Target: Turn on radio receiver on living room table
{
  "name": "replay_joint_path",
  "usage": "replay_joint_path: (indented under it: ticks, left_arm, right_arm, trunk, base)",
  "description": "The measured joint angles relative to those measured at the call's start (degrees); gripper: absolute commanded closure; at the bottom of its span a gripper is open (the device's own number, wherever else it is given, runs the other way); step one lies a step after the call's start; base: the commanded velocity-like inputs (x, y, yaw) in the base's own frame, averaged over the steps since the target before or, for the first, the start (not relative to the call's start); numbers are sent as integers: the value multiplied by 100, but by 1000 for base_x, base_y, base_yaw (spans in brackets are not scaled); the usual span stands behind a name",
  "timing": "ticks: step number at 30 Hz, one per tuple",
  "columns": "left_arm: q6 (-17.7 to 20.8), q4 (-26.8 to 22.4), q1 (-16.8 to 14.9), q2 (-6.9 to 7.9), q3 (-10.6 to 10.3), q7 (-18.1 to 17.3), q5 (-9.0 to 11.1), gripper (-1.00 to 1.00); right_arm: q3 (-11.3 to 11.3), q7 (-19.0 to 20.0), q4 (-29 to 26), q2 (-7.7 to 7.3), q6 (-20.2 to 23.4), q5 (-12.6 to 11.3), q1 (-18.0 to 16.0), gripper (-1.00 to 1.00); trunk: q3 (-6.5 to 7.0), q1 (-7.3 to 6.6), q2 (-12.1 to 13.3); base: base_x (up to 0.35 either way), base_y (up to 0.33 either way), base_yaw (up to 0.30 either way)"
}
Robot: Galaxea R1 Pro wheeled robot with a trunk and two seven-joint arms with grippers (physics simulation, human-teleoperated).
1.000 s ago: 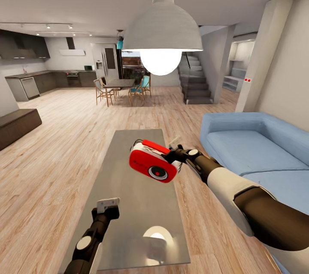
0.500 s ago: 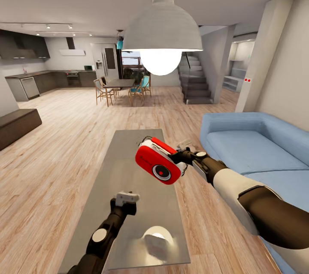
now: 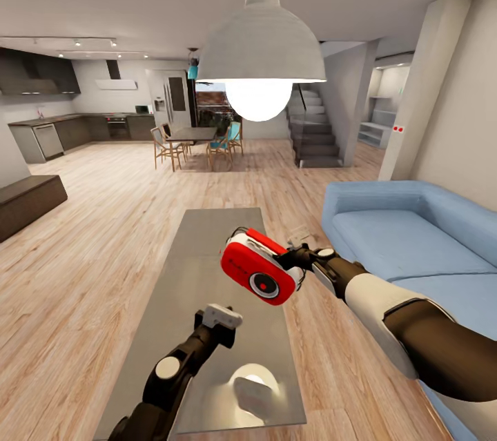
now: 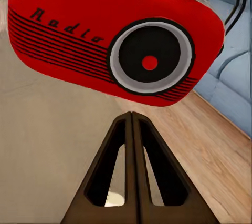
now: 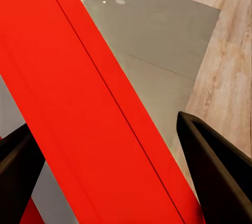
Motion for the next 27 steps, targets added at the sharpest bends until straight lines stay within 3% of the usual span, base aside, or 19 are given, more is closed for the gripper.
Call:
replay_joint_path:
  ticks: [4,9,11,14,17,22,27]
  left_arm:
    - [-399,-3,-1,0,0,29,-148,100]
    - [-764,-9,0,0,343,0,-128,100]
    - [-764,-16,-2,0,279,-17,-141,100]
    - [-722,-9,-2,0,22,-24,-163,100]
    - [-384,0,0,0,-52,-81,-173,100]
    - [-201,1,-2,0,-72,-756,-188,100]
    - [-182,-5,0,0,-47,-865,-201,100]
  right_arm:
    - [-61,103,53,1,2,-14,-1,100]
    - [-49,256,52,1,10,23,-1,100]
    - [-43,271,53,1,18,26,-1,100]
    - [-51,274,54,1,19,16,-1,100]
    - [-49,275,54,1,20,1,-1,100]
    - [-75,268,55,7,19,-27,-1,100]
    - [-84,267,55,11,25,-45,-1,100]
  trunk:
    - [0,0,-1]
    - [1,0,-1]
    - [1,0,-1]
    - [1,0,-1]
    - [1,0,-1]
    - [1,0,-1]
    - [1,0,-1]
  base:
    - [0,0,0]
    - [0,0,0]
    - [0,0,0]
    - [0,0,0]
    - [0,0,0]
    - [0,0,0]
    - [0,0,0]
